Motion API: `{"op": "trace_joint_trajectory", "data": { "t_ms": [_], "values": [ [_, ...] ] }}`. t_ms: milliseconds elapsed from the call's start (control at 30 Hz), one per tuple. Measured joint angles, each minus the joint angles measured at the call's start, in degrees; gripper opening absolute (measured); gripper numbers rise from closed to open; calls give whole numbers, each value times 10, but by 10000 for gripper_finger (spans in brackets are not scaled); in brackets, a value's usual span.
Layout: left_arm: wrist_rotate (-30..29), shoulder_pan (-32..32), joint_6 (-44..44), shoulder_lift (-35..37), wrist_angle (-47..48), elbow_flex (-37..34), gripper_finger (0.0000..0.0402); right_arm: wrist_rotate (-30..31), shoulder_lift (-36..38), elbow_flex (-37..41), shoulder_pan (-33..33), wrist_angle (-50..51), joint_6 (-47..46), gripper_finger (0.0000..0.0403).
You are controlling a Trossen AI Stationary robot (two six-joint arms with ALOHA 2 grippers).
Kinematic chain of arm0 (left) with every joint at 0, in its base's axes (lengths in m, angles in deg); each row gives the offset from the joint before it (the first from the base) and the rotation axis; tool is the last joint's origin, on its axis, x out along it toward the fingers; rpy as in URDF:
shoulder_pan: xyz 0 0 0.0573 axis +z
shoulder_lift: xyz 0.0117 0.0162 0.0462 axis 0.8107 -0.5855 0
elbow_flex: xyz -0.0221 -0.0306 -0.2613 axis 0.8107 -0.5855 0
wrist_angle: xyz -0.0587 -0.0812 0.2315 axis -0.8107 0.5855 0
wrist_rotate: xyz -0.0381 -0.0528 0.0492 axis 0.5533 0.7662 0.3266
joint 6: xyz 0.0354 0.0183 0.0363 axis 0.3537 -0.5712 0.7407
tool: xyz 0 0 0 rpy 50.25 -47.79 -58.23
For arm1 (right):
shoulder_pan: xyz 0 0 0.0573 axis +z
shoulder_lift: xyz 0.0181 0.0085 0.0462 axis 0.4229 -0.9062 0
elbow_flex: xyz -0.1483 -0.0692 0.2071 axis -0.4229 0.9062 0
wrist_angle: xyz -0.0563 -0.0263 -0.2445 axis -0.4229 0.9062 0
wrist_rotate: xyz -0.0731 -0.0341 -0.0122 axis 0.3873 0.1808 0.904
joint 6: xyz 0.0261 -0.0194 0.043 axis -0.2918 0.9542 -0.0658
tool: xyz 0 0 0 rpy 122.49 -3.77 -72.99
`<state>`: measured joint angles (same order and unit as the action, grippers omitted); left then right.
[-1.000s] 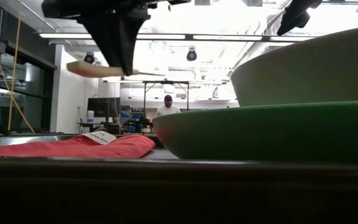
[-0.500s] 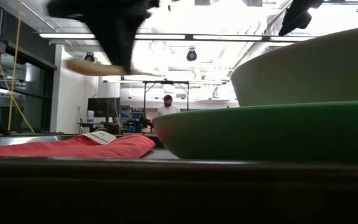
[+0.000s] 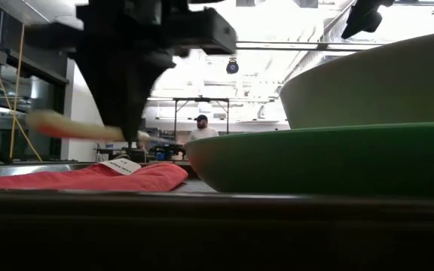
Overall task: Set up tray
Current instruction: Put the yellow knife on the top of red cloth table napkin
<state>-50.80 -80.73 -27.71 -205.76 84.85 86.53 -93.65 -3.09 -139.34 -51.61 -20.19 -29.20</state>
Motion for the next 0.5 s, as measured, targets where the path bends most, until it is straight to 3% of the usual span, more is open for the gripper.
{"op": "trace_joint_trajectory", "data": {
  "t_ms": [167, 500],
  "values": [
    [12, 3, 0, -23, -46, 0, 42, -3, 6, 0, 0, 1, 1, 169],
    [16, 3, 1, -25, -51, 0, 42, -10, 20, 0, 0, 13, 1, 169]
  ]
}}
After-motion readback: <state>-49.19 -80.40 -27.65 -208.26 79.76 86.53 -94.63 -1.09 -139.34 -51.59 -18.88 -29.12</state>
